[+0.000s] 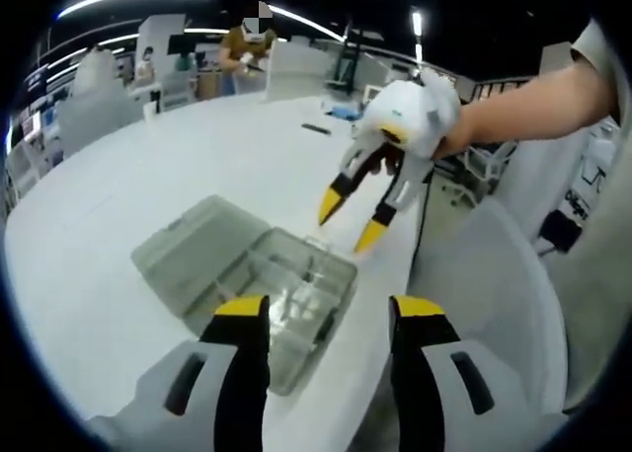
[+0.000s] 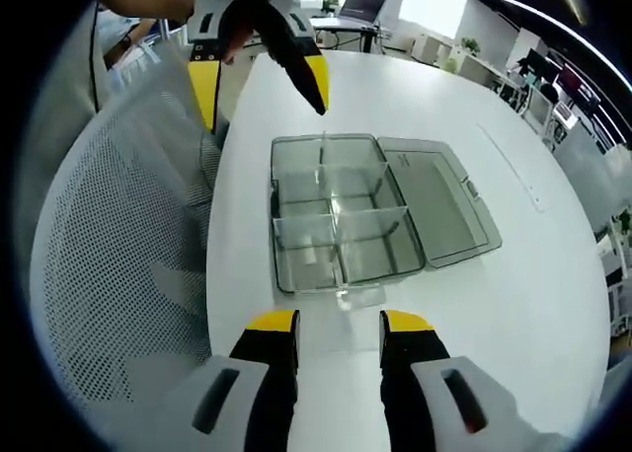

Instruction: Insert the divider into the dual guide fixture by aligning both edges with the guide slots and pushing it downward to the bottom, including one-sided entry, uneven engagement, binding, and posture correction.

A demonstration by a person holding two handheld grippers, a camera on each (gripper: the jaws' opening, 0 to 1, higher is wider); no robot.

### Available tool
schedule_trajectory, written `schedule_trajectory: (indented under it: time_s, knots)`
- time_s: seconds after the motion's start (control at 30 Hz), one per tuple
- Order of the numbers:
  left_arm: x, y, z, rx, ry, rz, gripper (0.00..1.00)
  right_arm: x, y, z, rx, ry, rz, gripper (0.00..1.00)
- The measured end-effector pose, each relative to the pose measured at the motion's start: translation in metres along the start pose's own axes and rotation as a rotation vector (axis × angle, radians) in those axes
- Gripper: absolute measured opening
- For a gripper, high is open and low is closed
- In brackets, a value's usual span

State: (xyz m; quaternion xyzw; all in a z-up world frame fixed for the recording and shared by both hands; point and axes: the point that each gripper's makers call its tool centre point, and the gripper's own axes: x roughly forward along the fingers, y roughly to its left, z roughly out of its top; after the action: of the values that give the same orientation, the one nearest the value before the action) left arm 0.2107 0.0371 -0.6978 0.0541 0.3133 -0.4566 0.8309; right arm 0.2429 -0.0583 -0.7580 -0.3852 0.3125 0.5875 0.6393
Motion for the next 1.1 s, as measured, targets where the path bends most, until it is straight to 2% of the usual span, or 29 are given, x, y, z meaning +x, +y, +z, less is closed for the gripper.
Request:
schedule_trajectory:
  time_s: [0.83, 1.1]
  knots:
    - [-0.002, -0.002, 0.003, -0.061, -0.023, 0.011, 0.44, -0.014, 0.018, 0.053, -0.059, -0.102, -0.051, 0.27]
    - [-0.005, 0.001, 0.007, -0.105, -0.045, 0.015, 0.43, -0.019, 0.018, 0.071, -0.085, -0.129, -0.058, 0.27]
